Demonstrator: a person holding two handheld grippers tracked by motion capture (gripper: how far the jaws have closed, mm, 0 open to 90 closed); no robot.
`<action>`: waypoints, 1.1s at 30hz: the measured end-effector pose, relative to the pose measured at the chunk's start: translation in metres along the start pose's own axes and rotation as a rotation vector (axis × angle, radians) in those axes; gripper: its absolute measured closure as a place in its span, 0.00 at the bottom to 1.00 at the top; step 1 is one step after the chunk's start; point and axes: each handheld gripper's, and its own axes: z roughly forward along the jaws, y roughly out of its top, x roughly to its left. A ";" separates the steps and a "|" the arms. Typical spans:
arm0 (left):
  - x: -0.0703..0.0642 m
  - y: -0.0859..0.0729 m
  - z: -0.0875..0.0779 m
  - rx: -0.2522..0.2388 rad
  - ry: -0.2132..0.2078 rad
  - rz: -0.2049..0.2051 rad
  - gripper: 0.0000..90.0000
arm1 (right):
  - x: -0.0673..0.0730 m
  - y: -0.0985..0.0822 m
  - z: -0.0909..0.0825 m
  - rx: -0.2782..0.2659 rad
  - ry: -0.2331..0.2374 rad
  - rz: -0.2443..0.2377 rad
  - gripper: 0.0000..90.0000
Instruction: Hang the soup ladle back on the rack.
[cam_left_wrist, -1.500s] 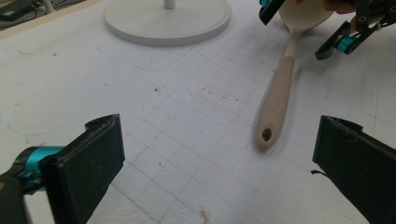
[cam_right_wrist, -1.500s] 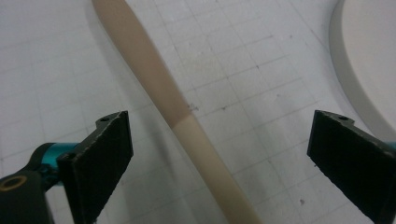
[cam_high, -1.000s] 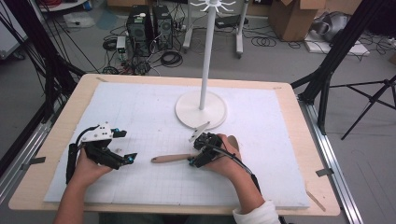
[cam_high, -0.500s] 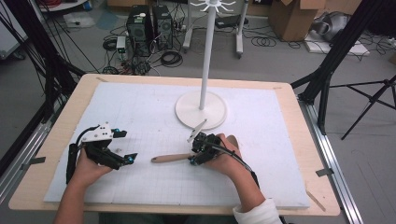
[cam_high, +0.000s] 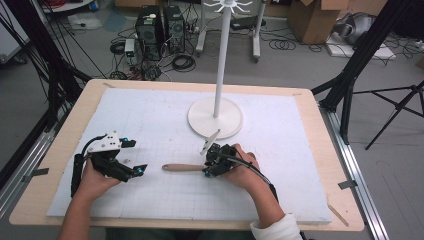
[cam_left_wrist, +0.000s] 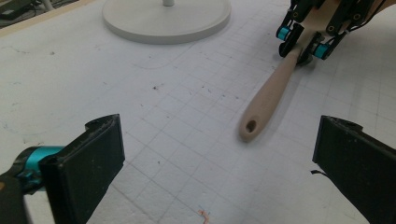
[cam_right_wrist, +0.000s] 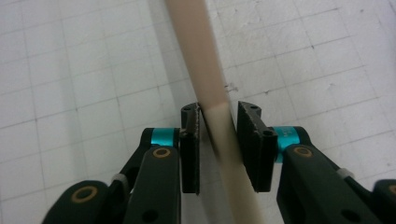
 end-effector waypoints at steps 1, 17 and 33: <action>0.000 0.000 0.000 0.000 0.000 0.001 0.03 | 0.000 0.000 0.000 0.002 0.003 0.001 0.81; 0.000 0.000 -0.001 -0.013 -0.002 -0.008 0.03 | -0.004 -0.008 -0.014 -0.057 -0.028 0.063 0.86; -0.005 0.005 0.000 -0.030 -0.017 -0.006 0.03 | -0.007 -0.040 -0.079 -0.293 -0.059 0.130 0.86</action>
